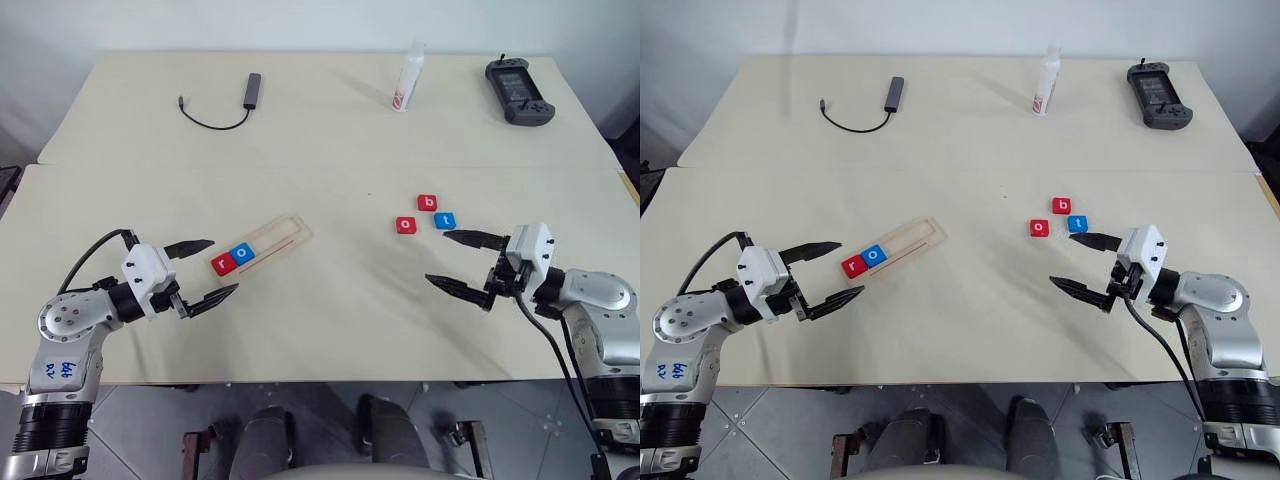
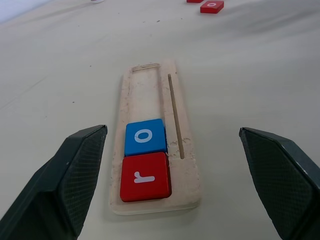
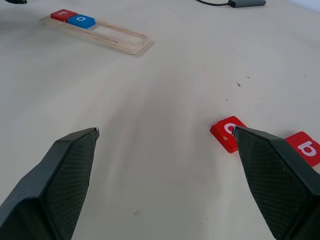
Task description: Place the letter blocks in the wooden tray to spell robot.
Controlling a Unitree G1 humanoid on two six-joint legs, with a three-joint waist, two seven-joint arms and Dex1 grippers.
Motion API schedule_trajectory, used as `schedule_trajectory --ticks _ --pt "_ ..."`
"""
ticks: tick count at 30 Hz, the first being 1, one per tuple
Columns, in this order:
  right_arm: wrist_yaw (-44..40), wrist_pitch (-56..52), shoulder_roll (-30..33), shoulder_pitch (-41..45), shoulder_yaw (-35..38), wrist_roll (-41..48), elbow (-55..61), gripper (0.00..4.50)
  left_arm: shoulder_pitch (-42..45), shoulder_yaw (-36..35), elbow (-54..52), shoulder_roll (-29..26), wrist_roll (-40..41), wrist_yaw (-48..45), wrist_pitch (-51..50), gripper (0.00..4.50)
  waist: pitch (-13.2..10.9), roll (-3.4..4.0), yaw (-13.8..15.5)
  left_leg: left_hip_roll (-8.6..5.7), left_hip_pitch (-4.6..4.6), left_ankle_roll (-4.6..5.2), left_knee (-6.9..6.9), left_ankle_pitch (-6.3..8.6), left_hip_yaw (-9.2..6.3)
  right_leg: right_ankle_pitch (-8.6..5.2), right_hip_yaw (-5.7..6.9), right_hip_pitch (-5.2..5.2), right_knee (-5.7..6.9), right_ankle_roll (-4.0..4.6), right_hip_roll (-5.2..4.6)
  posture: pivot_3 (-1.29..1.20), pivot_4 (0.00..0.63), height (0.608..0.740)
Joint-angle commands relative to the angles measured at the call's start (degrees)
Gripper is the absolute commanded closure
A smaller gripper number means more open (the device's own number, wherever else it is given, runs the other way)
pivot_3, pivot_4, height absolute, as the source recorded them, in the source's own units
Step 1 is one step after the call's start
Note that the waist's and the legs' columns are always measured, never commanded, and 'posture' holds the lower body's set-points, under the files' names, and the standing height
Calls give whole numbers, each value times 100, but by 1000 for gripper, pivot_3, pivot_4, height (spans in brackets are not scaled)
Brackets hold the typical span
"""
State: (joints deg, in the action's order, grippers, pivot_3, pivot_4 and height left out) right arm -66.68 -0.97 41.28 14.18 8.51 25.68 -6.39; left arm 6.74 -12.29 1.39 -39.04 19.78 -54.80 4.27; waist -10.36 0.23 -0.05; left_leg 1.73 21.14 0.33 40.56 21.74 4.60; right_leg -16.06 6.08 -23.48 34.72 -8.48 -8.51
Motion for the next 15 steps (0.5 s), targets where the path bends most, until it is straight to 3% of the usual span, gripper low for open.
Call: schedule_trajectory --ticks 1,7,15 --pt "-151 -32 5 -59 116 183 127 34 70 -58 -73 48 68 129 -55 0 0 0 0 0 0 0 1 0 0 0 0 0 0 0 0 0 150 740" --pt "-262 -57 -258 41 -62 294 352 34 -356 -465 -194 234 375 336 -133 0 0 0 -22 0 -1 0 0 0 1 0 -1 -1 0 0 0 0 150 740" --pt "-116 -386 -1096 672 -830 395 1138 34 -1379 -966 315 360 424 358 34 0 1 -1 -119 6 -5 -2 2 -1 0 0 -1 0 8 1 1 0 150 740"
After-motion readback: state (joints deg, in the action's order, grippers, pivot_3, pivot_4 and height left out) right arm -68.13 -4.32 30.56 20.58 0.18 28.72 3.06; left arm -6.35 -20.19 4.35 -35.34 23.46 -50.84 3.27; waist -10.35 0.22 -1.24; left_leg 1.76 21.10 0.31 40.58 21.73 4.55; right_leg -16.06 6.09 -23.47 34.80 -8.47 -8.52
